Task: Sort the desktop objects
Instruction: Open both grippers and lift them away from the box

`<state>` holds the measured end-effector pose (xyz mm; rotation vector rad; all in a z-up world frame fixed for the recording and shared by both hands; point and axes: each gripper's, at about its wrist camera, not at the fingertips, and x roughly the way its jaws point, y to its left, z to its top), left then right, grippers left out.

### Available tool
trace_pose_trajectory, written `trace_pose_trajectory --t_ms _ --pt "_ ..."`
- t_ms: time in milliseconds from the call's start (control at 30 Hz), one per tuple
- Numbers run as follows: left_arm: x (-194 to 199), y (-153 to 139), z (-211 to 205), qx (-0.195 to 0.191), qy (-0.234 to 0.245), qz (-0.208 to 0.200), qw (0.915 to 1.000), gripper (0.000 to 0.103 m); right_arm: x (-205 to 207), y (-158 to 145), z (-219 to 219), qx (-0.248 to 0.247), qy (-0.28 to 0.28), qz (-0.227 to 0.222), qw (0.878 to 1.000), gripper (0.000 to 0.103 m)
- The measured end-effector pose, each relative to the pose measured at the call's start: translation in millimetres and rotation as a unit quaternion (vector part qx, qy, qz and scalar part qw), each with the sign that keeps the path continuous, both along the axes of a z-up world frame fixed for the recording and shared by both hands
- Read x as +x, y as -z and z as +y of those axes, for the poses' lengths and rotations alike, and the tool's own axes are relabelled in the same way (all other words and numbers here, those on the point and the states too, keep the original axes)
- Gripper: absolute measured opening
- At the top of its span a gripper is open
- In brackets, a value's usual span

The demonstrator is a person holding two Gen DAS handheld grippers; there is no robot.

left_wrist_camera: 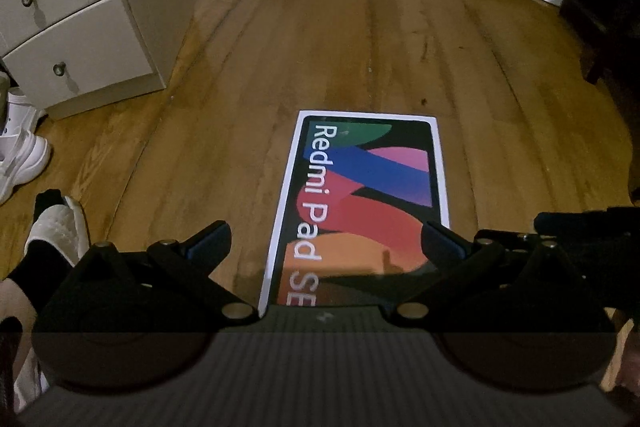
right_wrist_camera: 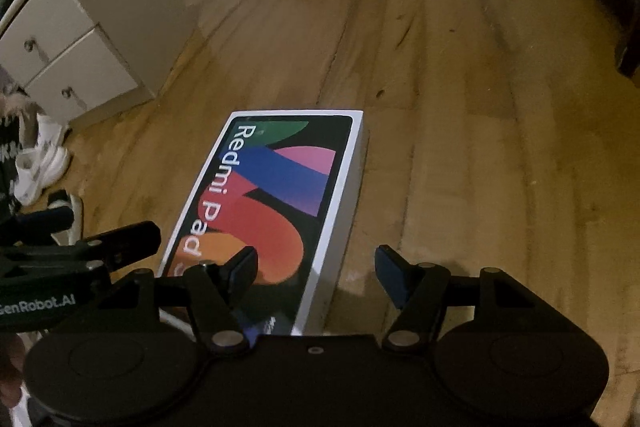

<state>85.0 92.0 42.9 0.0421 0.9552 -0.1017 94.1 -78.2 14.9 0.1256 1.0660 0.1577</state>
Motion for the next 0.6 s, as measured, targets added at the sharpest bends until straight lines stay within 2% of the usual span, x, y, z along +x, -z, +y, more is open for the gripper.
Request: trace_pose_trajectory --t_ms 100,200,267,367,500,600 --pt "-9 -1 0 -0.001 -0.001 0.004 1.0 0.103 -12 -4 1 -0.021 0.005 0.002 1.0 0.071" --pt "-19 -1 -1 0.001 -0.001 0.008 1.0 0.103 -26 3 0 -0.021 0.018 0.017 0.999 0.071" --pt "-26 -2 -2 -0.005 0.003 0.014 0.9999 0.103 -32 7 4 -0.027 0.018 0.026 0.999 0.075" --pt "-37 -9 -9 -0.022 0.02 0.016 0.9994 0.103 -41 9 19 -0.063 0.009 0.032 0.997 0.08" --pt "-52 -22 -18 -0.041 0.037 -0.009 0.9984 0.103 -56 2 34 -0.131 -0.022 -0.008 0.991 0.08" --pt "-63 -21 -19 -0.022 0.021 0.001 0.9995 0.103 -69 -4 27 -0.157 0.006 -0.024 0.987 0.081"
